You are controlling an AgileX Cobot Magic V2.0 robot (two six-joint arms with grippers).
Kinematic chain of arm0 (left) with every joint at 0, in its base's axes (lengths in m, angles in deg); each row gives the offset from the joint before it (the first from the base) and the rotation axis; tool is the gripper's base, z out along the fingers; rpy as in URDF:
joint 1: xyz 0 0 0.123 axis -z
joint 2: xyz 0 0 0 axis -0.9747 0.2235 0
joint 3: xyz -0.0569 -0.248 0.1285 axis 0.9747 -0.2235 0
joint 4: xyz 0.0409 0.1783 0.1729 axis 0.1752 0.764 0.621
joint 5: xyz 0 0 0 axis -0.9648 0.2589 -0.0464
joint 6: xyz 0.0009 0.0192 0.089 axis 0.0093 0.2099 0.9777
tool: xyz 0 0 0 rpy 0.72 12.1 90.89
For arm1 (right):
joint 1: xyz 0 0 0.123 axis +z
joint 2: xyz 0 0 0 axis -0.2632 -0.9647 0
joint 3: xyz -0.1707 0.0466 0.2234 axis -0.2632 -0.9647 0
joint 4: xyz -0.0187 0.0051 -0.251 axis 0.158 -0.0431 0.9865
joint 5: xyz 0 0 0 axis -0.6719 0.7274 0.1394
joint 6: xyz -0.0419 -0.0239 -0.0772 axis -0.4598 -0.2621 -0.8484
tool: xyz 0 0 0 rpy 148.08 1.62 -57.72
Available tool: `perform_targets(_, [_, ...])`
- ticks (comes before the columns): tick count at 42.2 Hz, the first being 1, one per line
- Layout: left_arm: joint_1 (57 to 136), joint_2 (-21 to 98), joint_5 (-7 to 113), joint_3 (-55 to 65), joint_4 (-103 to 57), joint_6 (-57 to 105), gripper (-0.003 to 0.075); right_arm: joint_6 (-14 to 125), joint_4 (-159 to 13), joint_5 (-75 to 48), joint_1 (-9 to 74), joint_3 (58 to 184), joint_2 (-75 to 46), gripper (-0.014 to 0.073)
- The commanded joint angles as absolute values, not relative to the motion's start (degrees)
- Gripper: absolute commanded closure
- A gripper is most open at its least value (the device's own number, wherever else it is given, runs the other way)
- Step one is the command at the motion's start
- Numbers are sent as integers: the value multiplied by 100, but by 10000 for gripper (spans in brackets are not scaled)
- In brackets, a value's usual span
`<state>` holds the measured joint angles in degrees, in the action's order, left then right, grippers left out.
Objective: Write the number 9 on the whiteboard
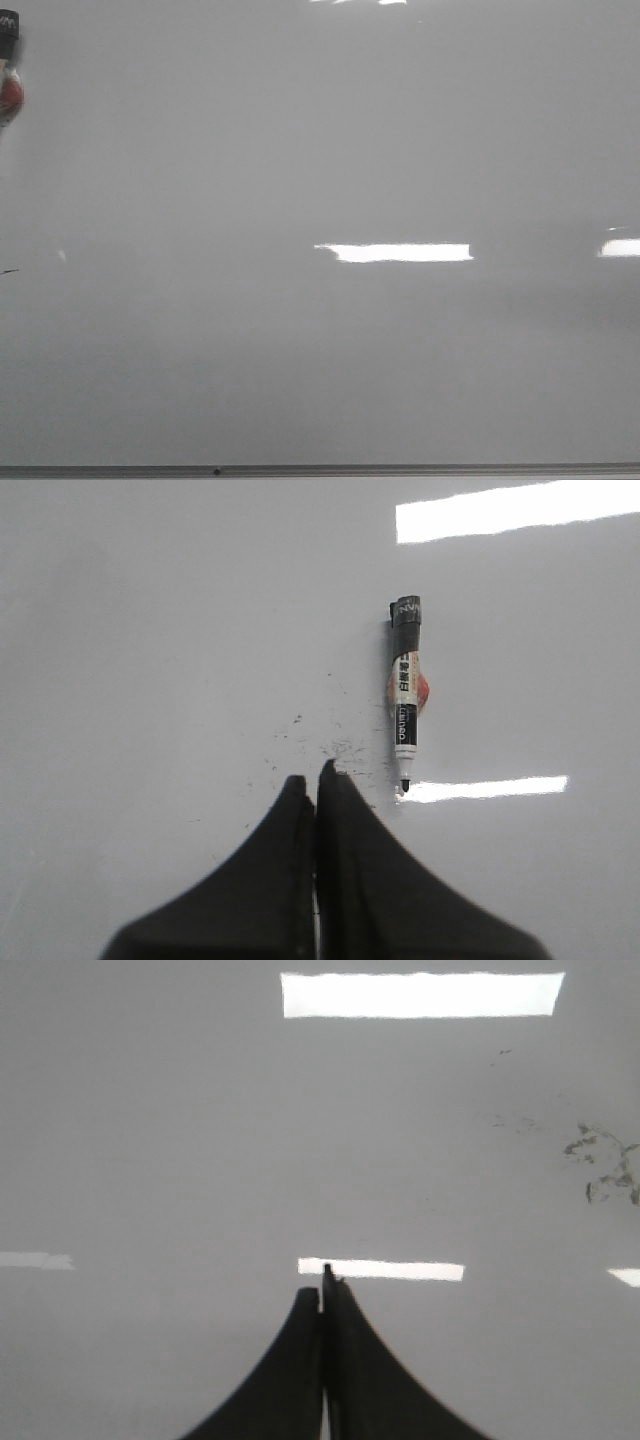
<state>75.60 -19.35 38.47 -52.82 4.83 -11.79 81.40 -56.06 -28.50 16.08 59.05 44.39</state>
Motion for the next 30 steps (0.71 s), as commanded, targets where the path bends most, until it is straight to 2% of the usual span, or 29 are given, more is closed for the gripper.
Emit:
perform_targets(1, [7594, -2037, 3369, -5286, 437, -1202, 739, 8116, -5547, -3287, 1567, 5926, 4548, 673])
perform_targets(30, [7594, -2037, 3369, -5286, 437, -1202, 739, 8044, -5430, -3293, 1567, 5926, 4548, 673])
